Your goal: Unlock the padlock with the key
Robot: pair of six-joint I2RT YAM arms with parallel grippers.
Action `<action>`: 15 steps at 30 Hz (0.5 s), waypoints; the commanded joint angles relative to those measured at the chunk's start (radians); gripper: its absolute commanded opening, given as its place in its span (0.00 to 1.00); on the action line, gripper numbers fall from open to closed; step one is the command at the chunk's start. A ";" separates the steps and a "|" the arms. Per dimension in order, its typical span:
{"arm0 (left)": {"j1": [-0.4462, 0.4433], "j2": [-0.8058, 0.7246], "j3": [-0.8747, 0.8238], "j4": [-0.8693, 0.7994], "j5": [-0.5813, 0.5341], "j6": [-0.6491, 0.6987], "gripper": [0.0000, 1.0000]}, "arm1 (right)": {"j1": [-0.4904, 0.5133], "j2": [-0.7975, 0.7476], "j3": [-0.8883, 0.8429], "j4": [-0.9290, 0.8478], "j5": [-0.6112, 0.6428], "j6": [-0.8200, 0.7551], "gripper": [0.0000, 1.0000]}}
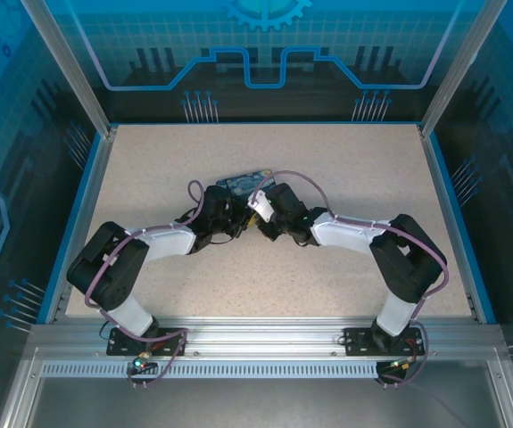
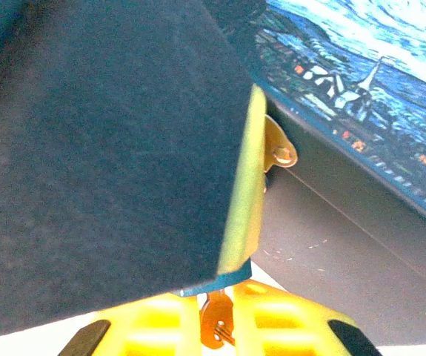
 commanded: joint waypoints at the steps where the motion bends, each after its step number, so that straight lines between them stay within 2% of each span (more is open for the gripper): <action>1: 0.001 0.002 0.034 0.016 0.006 0.010 0.00 | -0.016 -0.028 0.028 -0.010 -0.096 0.036 0.06; 6: 0.001 0.001 0.034 0.012 0.006 0.011 0.00 | -0.059 -0.053 0.025 -0.013 -0.210 0.092 0.00; 15: 0.001 0.001 0.036 0.010 0.005 0.011 0.00 | -0.162 -0.033 0.064 -0.041 -0.494 0.185 0.00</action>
